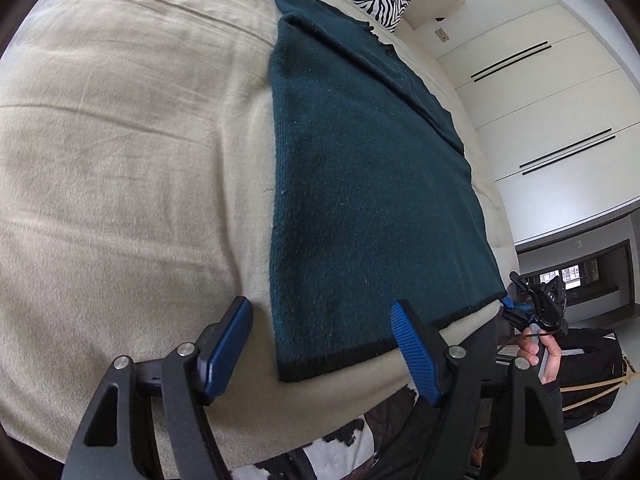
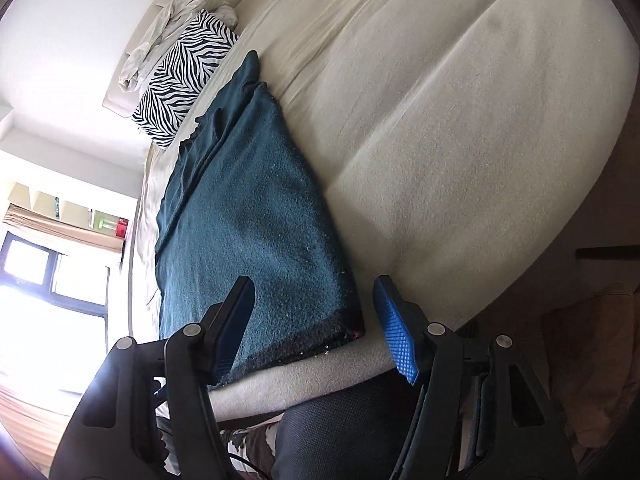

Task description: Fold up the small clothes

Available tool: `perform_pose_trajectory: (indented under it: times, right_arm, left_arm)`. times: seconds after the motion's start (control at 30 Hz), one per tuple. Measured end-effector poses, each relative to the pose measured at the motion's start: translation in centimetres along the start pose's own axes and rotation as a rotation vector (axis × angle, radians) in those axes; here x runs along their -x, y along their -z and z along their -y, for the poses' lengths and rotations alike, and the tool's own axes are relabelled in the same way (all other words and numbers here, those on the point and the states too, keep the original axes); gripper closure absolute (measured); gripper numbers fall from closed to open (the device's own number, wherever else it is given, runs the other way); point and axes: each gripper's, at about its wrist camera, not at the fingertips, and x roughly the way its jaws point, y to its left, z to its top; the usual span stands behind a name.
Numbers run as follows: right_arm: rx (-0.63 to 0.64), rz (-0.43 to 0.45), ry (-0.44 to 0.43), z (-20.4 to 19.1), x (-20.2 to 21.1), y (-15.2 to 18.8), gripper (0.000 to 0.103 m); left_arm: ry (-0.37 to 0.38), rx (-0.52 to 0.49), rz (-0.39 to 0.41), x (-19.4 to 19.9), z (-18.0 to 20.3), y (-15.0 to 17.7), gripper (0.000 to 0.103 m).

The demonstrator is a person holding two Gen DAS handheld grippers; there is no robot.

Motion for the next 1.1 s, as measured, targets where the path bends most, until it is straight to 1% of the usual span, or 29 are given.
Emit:
perform_pose_trajectory:
  times: [0.1, 0.17, 0.2, 0.23, 0.27, 0.3, 0.33, 0.4, 0.43, 0.47, 0.5, 0.53, 0.57, 0.6, 0.7, 0.77, 0.87, 0.93, 1.07, 1.1]
  right_arm:
    - [-0.038, 0.011, -0.037, 0.5, -0.1, 0.2, 0.043]
    - [-0.061, 0.013, -0.056, 0.7, 0.0, 0.2, 0.052]
    - [-0.065, 0.012, -0.057, 0.6, -0.1, 0.2, 0.054]
    - [-0.063, 0.009, -0.056, 0.6, -0.1, 0.3, 0.058]
    - [-0.06, 0.006, -0.055, 0.5, -0.1, 0.4, 0.063]
    - [-0.057, 0.003, -0.054, 0.3, -0.1, 0.4, 0.066]
    - [-0.054, -0.001, -0.053, 0.3, -0.2, 0.5, 0.069]
    - [-0.05, -0.002, -0.051, 0.2, -0.2, 0.7, 0.07]
    - [-0.044, -0.003, -0.047, 0.1, -0.2, 0.8, 0.077]
    - [-0.037, -0.007, -0.038, -0.1, -0.3, 0.7, 0.082]
    - [-0.032, -0.01, -0.03, -0.2, -0.4, 0.7, 0.083]
    - [-0.027, -0.009, -0.024, -0.3, -0.4, 0.8, 0.087]
    - [-0.022, -0.007, -0.017, -0.3, -0.3, 0.8, 0.094]
    - [-0.018, -0.002, -0.007, -0.3, -0.1, 0.9, 0.096]
    - [-0.018, 0.024, -0.005, -0.2, 0.4, 0.9, 0.098]
    - [-0.012, 0.035, -0.003, -0.3, 0.6, 0.9, 0.099]
    - [0.0, 0.055, -0.01, -1.1, 1.0, 0.9, 0.099]
    - [0.004, 0.069, -0.035, -1.8, 1.4, 0.4, 0.099]
    - [0.044, 0.103, -0.081, -4.6, 2.0, -1.3, 0.099]
    - [0.054, 0.111, -0.096, -5.4, 2.1, -1.9, 0.099]
  left_arm:
    - [0.026, 0.03, -0.007, 0.1, -0.5, 0.2, 0.03]
    - [0.036, 0.05, -0.011, 0.2, -0.7, 0.1, 0.031]
    - [0.031, 0.053, -0.015, 0.2, -0.7, 0.0, 0.034]
    - [0.023, 0.052, -0.019, 0.2, -0.7, -0.1, 0.036]
    - [0.016, 0.051, -0.025, 0.4, -0.7, 0.0, 0.043]
    - [0.014, 0.052, -0.032, 0.3, -0.7, -0.1, 0.052]
    - [0.016, 0.055, -0.041, 0.0, -0.5, -0.1, 0.058]
    - [0.018, 0.067, -0.062, -0.6, -0.5, 0.1, 0.088]
    - [0.019, 0.071, -0.073, -0.9, -0.6, 0.3, 0.094]
    - [0.023, 0.076, -0.078, -1.2, -0.6, 0.6, 0.095]
    - [0.023, 0.077, -0.075, -1.3, -0.5, 0.8, 0.095]
    - [0.023, 0.073, -0.07, -1.3, -0.3, 0.8, 0.095]
    - [0.024, 0.071, -0.064, -1.3, -0.1, 0.7, 0.095]
    - [0.026, 0.069, -0.06, -1.3, 0.1, 0.7, 0.095]
    - [0.042, 0.068, -0.045, -0.9, 0.5, 0.4, 0.096]
    - [0.07, 0.077, -0.022, -0.3, 0.7, 0.2, 0.096]
    - [0.132, 0.1, 0.023, 1.0, 1.1, -0.4, 0.096]
    - [0.176, 0.116, 0.055, 1.9, 1.5, -1.1, 0.096]
    - [0.285, 0.167, 0.118, 3.4, 2.1, -3.0, 0.096]
    - [0.302, 0.173, 0.135, 3.7, 2.3, -3.5, 0.096]
